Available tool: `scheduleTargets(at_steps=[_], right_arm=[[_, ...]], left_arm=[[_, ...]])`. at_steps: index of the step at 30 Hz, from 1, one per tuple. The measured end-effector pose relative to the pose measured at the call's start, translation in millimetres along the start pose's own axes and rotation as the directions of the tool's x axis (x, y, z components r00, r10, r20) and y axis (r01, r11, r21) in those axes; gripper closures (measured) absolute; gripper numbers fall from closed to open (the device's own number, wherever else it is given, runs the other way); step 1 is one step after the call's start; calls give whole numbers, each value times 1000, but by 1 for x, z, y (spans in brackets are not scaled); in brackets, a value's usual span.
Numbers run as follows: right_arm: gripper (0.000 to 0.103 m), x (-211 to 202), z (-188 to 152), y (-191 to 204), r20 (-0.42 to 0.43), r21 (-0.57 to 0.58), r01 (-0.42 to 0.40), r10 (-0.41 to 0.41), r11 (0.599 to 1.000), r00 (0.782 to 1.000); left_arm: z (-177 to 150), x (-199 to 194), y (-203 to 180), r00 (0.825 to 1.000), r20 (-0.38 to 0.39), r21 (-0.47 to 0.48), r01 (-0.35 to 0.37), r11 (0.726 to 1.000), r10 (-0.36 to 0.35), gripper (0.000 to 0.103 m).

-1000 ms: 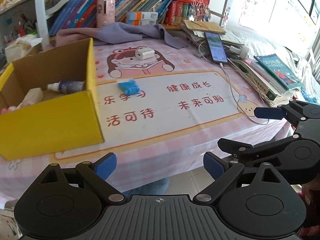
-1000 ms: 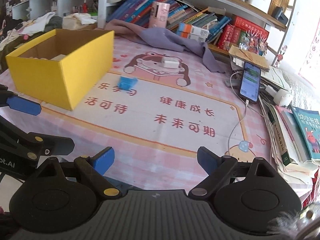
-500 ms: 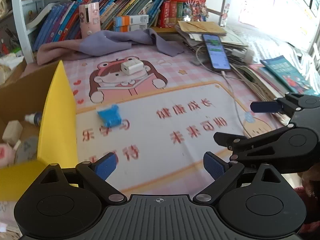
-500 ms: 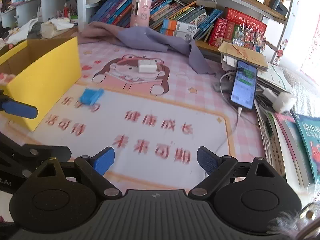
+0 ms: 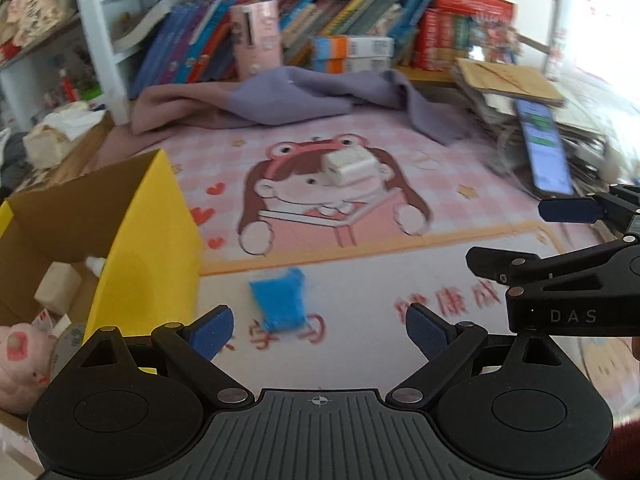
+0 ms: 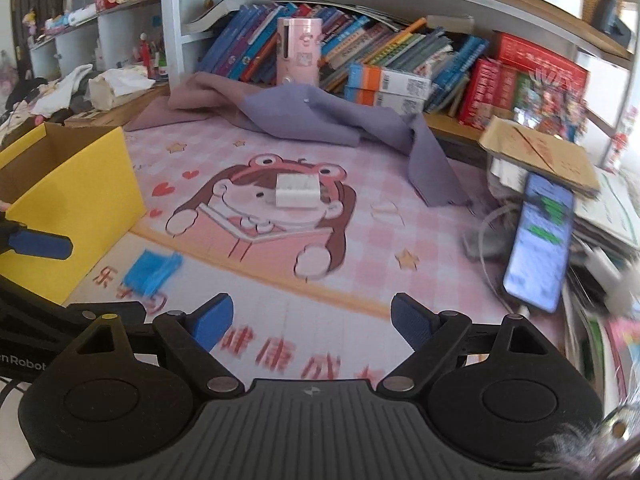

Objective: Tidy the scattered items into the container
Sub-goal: 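Close the left tool on the blue bag while the right grasps the white plug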

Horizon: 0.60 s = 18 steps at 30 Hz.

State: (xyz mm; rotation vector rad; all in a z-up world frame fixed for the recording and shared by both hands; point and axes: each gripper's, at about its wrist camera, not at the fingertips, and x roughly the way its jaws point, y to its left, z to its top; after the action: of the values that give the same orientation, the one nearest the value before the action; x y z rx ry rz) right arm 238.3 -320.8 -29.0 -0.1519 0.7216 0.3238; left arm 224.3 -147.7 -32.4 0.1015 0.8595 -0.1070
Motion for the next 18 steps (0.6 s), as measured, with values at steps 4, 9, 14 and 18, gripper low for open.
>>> scheduleTargets(at_steps=[4,9,14,18], right_arm=[[16,26,18,-7,15,-10,-39,39,999,999],[16,58,36,-10,30,-44,-51,52,998,998],[16,89,52,-8,33,-79,-67,69,995,997],[16,112,63,-8,22,-93,-85,87,992,996]], left_arm=[[7,15,2,999,-13,-35,-46,998,45,14],[11,35,8,996,-56,-79,-77,994,73,30],[15,54,12,992,-91,-103,-97,990,88,35],[14,66,17,987,-136,-141,-101,985,82,42]])
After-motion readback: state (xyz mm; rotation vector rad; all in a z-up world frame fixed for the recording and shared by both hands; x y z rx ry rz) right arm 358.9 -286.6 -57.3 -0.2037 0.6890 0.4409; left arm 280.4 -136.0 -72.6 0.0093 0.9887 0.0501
